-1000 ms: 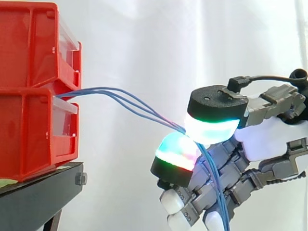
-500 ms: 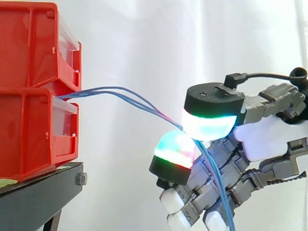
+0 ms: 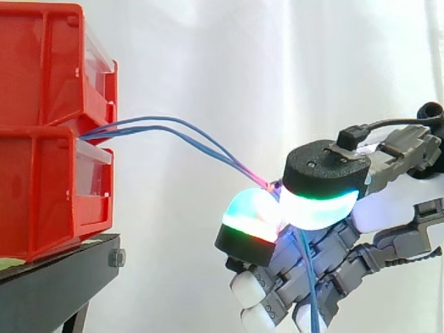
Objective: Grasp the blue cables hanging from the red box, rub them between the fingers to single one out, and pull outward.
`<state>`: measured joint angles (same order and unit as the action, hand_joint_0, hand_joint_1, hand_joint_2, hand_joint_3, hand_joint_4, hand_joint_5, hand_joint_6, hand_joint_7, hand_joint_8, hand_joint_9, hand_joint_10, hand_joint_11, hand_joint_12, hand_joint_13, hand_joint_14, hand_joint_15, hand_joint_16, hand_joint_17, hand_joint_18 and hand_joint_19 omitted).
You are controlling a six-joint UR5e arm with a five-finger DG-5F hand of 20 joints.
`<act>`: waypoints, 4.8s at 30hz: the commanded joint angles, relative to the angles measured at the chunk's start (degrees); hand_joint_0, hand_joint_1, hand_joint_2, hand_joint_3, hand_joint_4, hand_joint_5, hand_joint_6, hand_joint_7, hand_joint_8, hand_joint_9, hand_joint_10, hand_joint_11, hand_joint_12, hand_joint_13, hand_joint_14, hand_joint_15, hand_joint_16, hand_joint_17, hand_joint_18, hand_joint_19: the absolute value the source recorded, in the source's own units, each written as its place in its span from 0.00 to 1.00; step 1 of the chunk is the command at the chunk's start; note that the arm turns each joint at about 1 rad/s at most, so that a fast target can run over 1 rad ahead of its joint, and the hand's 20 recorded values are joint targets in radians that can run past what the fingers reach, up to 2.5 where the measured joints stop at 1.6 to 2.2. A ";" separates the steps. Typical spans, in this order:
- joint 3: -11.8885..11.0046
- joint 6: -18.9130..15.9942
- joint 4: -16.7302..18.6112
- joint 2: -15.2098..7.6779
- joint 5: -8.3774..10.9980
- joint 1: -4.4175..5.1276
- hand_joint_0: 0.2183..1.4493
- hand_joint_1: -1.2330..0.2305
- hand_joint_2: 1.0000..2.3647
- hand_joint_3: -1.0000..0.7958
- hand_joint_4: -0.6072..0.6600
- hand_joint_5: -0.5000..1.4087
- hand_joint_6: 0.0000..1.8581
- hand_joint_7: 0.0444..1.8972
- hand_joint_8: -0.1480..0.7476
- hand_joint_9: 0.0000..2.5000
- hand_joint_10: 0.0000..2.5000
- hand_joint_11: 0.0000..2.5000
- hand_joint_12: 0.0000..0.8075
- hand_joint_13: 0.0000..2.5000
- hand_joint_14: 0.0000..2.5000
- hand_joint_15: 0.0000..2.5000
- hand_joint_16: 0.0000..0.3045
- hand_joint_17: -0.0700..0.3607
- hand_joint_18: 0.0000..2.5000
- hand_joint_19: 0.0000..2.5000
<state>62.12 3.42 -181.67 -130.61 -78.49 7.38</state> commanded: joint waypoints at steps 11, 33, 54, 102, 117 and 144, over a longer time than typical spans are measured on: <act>-0.86 0.01 -0.88 0.00 0.00 -0.09 0.26 0.34 0.00 0.28 0.68 0.18 0.44 0.51 0.46 0.29 0.00 0.17 0.44 0.24 0.00 0.08 0.16 0.41 0.26 0.20; -0.86 -0.08 -1.49 0.00 -0.44 -0.09 0.38 0.20 0.01 0.44 0.61 0.16 0.48 0.52 0.44 0.27 0.00 0.17 0.43 0.24 0.00 0.08 0.15 0.40 0.27 0.18; -0.95 0.01 -1.49 0.00 -0.44 0.00 0.28 0.38 0.01 0.42 0.62 0.18 0.46 0.64 0.46 0.30 0.00 0.15 0.46 0.25 0.00 0.08 0.17 0.43 0.27 0.20; -1.13 -0.08 -1.49 0.00 -0.70 -0.35 0.31 0.23 0.01 0.42 0.67 0.15 0.47 0.54 0.44 0.24 0.00 0.16 0.45 0.23 0.00 0.09 0.17 0.43 0.24 0.19; -1.48 -0.08 -1.76 0.00 -1.23 -0.53 0.32 0.21 0.01 0.41 0.66 0.14 0.47 0.54 0.42 0.23 0.00 0.17 0.42 0.22 0.00 0.09 0.16 0.41 0.24 0.20; -1.57 -0.08 -1.93 0.00 -1.14 -0.44 0.29 0.32 0.01 0.43 0.67 0.16 0.46 0.53 0.47 0.27 0.00 0.16 0.46 0.24 0.00 0.09 0.18 0.44 0.26 0.20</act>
<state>60.62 3.38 -183.60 -130.61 -79.63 6.93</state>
